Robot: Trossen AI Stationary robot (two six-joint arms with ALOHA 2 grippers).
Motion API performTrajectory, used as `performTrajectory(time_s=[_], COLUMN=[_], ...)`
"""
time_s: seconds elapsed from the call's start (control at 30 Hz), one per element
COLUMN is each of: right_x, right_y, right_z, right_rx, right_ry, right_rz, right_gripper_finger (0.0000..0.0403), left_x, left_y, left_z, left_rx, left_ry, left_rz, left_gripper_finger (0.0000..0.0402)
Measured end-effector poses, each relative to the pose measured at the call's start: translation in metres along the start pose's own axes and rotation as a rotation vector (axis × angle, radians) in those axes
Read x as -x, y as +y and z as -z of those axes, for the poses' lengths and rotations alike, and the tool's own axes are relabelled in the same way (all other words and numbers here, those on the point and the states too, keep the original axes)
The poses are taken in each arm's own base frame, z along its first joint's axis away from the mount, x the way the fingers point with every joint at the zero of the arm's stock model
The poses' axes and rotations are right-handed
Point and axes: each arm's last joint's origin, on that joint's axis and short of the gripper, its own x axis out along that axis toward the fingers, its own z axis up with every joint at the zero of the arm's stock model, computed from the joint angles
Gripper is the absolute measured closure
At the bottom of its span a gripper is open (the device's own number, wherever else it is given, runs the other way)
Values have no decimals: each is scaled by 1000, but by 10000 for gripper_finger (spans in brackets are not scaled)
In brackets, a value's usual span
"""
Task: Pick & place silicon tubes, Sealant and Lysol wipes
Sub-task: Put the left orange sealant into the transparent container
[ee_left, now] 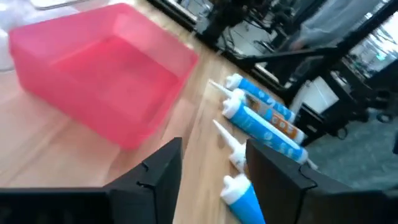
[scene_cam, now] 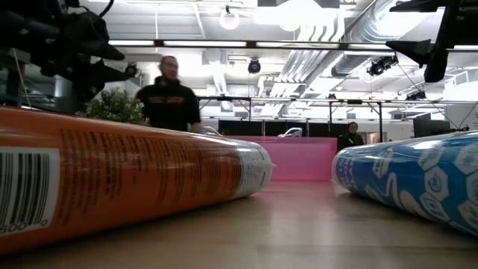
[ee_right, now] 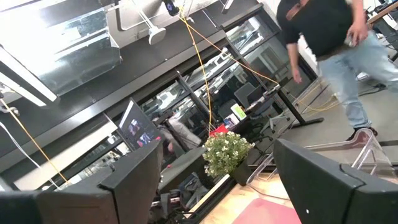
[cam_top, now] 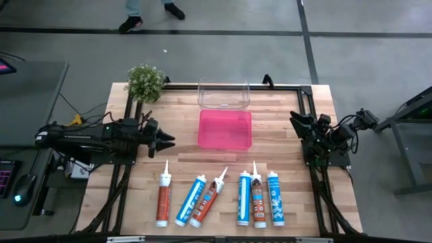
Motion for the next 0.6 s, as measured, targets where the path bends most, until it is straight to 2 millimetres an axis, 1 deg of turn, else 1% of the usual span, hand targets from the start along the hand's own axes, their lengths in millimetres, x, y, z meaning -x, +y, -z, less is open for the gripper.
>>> performTrajectory(time_s=[0.1, 0.2, 0.3, 0.37, 0.47, 0.6], right_x=[0, 0, 0, 0, 0, 0], right_y=[0, 0, 0, 0, 0, 0], right_z=[0, 0, 0, 0, 0, 0], right_rx=[0, 0, 0, 0, 0, 0], right_ry=[0, 0, 0, 0, 0, 0], right_rz=[0, 0, 0, 0, 0, 0], right_gripper_finger=[100, 100, 100, 100, 100, 100], left_x=[7, 15, 23, 27, 33, 35], left_y=[-12, -22, -27, -30, -32, -31], left_z=[-13, -24, -31, -35, -39, -38], left_rx=[-76, -183, -262, -282, -191, 28], left_ry=[7, 40, 70, 89, 98, 138], left_rz=[95, 151, 147, 125, 76, 43], left_gripper_finger=[252, 271, 291, 305, 327, 354])
